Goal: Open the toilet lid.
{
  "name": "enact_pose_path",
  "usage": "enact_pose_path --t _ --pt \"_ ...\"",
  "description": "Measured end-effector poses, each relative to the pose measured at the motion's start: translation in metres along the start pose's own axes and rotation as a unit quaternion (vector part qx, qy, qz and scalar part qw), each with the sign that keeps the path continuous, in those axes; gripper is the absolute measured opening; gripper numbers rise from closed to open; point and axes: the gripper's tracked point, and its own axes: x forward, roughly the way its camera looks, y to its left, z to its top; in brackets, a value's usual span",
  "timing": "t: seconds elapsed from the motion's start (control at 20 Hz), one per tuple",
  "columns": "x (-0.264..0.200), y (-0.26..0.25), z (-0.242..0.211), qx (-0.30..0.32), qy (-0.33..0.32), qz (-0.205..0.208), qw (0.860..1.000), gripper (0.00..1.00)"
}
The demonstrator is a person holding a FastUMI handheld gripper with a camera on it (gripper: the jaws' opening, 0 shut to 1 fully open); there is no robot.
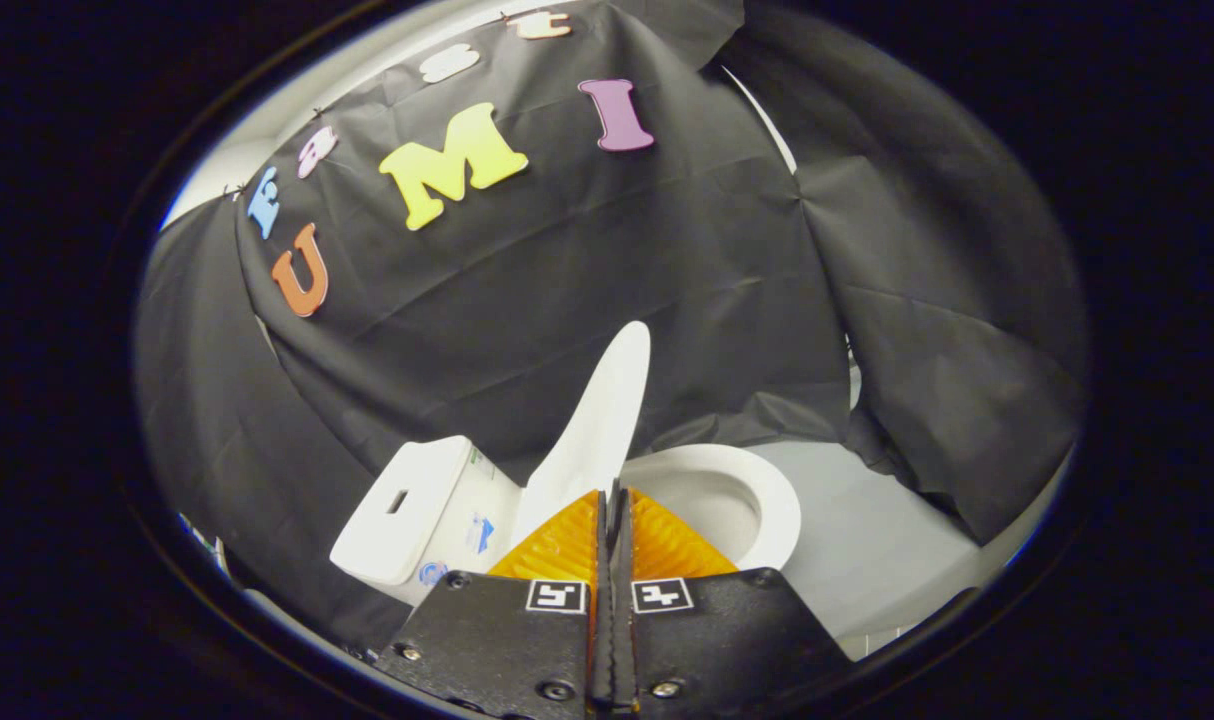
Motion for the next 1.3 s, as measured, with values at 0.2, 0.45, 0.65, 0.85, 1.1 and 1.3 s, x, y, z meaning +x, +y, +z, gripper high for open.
enact_pose_path --t 0.2,0.45,0.65,0.85,1.1,1.3 --pt "-0.002 0.017 0.003 -0.01 -0.007 0.0 1.0 0.04" --pt "-0.005 0.043 0.006 -0.032 -0.014 0.003 0.999 0.04" --pt "-0.008 0.064 0.009 -0.044 -0.02 0.009 0.999 0.04" --pt "-0.009 0.085 0.009 -0.054 -0.023 0.015 0.998 0.04" --pt "-0.012 0.112 0.009 -0.07 -0.03 0.027 0.997 0.04" --pt "-0.012 0.137 0.01 -0.08 -0.032 0.042 0.995 0.04"
